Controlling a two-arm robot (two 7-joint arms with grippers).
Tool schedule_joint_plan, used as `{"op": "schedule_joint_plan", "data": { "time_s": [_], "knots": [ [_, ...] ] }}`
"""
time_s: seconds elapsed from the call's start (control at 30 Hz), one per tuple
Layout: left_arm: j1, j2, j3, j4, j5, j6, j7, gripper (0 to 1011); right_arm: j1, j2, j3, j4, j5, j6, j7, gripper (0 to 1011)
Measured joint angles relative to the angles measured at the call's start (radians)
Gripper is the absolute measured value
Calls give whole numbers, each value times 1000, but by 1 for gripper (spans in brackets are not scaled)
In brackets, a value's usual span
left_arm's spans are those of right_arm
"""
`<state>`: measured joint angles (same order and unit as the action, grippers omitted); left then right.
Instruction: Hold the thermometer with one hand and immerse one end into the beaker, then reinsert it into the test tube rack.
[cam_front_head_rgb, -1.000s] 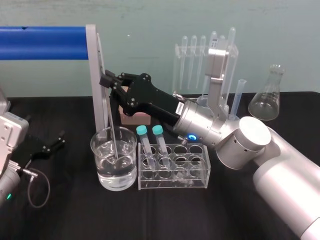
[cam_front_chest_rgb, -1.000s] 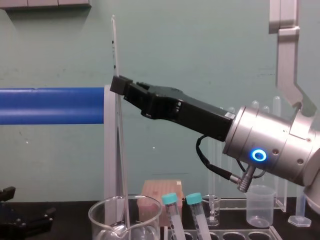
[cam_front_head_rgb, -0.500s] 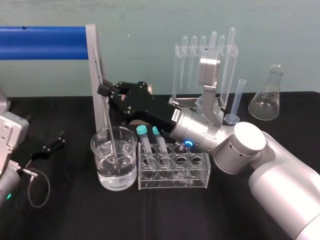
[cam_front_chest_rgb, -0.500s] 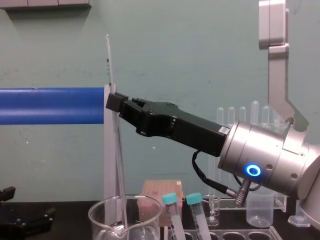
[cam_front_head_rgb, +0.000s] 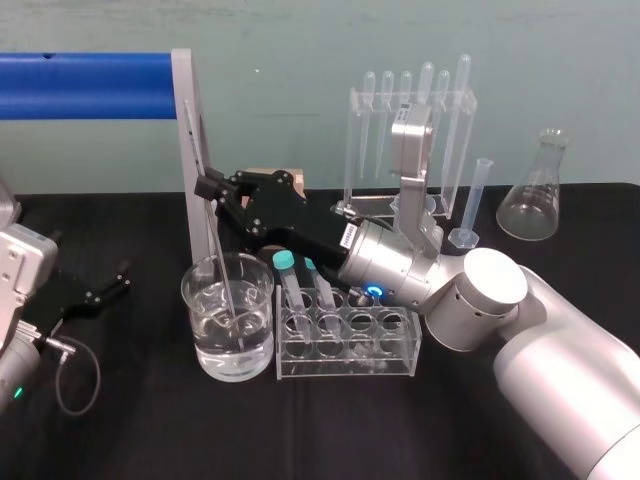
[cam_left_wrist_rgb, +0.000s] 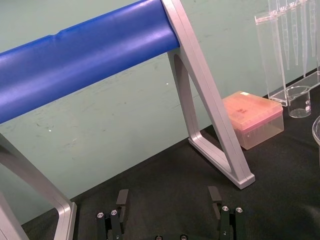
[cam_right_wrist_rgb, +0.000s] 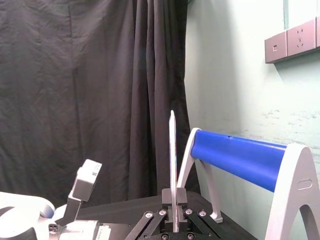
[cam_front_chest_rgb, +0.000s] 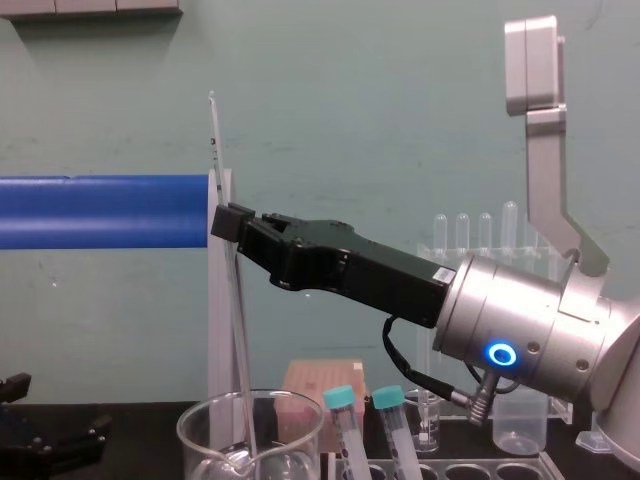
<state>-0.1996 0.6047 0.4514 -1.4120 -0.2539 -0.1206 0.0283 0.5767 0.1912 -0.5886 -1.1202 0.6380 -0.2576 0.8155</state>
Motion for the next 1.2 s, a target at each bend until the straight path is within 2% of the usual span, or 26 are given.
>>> {"op": "schedule_joint_plan", "data": {
  "time_s": [1.2],
  "knots": [
    [0,0,0,0,0,0,0,1008,-13,5,5,-10,-8,23,-5,52]
  ]
}}
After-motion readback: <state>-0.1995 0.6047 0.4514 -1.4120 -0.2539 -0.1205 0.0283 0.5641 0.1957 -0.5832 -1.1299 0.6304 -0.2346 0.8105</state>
